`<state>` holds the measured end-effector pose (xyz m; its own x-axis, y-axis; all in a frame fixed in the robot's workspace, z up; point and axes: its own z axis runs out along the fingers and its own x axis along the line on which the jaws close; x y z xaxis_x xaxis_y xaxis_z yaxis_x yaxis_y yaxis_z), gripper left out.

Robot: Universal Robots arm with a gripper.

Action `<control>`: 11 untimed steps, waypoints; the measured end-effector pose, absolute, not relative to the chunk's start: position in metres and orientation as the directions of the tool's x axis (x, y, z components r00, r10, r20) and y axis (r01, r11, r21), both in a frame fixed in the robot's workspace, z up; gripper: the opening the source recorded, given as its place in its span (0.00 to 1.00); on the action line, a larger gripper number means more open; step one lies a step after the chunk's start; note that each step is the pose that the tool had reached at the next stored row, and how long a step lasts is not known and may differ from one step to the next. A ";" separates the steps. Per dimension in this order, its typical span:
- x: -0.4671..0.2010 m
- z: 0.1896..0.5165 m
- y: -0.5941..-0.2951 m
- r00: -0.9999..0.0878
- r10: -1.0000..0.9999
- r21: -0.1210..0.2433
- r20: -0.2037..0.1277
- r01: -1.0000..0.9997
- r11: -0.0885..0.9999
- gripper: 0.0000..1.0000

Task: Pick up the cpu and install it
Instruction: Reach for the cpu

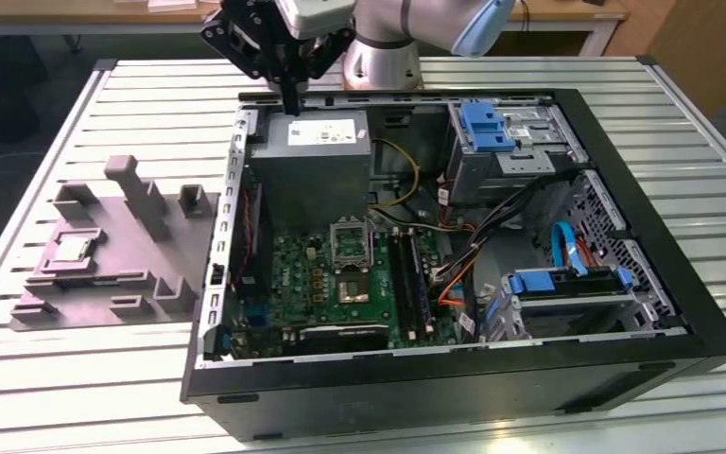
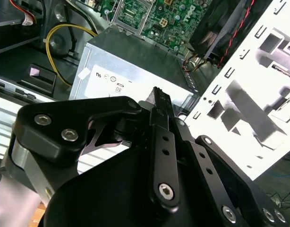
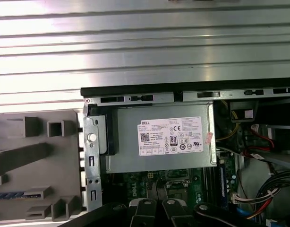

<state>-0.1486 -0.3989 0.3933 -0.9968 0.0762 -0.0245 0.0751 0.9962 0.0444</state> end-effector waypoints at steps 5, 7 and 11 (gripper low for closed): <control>-0.151 0.393 -0.399 -0.997 0.076 0.044 -0.024 0.075 0.996 0.11; -0.152 0.393 -0.399 -0.997 0.076 0.044 -0.024 0.075 0.996 0.11; -0.154 0.393 -0.399 -0.997 0.076 0.044 -0.024 0.075 0.996 0.11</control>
<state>-0.1540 -0.3989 0.3933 -0.9968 0.0762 -0.0245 0.0751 0.9962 0.0444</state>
